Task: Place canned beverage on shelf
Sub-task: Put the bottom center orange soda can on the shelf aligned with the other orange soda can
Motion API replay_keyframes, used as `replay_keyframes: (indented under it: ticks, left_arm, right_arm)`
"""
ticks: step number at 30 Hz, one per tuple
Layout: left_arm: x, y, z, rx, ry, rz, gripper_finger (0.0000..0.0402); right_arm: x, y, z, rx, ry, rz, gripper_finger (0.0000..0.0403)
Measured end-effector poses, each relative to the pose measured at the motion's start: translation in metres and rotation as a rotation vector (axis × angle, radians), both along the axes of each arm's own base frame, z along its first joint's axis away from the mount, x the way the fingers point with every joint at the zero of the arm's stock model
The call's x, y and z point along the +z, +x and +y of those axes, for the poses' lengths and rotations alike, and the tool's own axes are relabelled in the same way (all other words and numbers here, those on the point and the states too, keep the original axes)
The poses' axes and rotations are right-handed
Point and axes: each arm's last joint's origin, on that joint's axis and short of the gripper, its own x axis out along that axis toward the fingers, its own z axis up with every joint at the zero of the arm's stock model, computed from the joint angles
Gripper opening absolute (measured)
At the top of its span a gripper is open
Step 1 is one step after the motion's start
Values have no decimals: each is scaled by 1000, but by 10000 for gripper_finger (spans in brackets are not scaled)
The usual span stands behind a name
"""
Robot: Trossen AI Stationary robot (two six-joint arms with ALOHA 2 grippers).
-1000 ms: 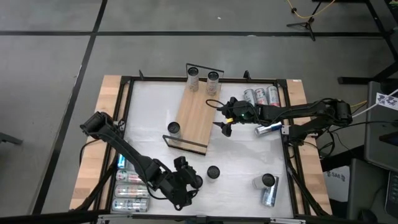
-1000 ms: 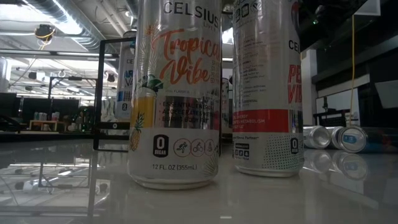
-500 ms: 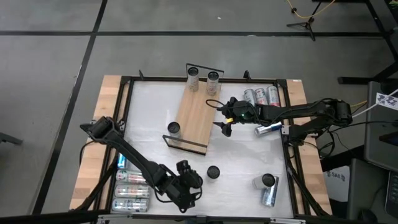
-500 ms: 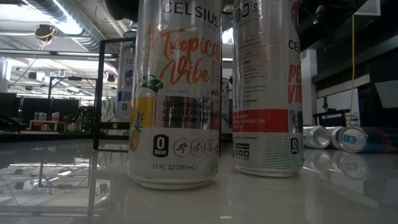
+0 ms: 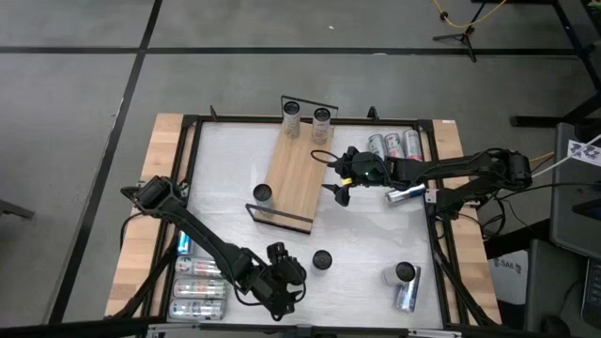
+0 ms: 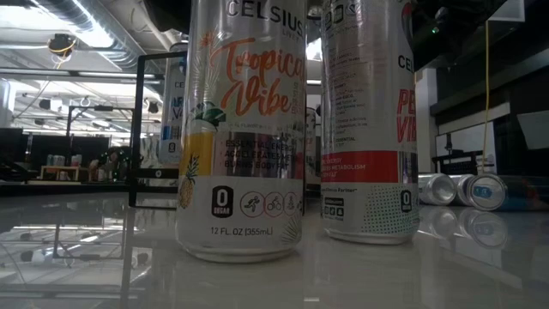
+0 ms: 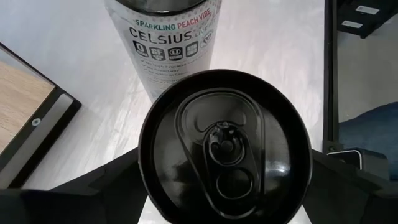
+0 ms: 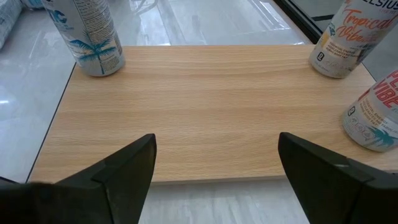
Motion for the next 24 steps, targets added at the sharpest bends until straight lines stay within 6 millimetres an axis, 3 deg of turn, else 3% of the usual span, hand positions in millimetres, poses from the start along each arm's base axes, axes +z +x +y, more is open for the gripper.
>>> replay_keyframes:
  ticks: [11, 24]
  left_arm:
    - [0, 0, 0, 0, 0, 0, 335]
    - [2, 0, 0, -22, -32, 15, 235]
  right_arm:
    - [0, 0, 0, 0, 0, 0, 333]
    - [0, 0, 0, 0, 0, 0, 333]
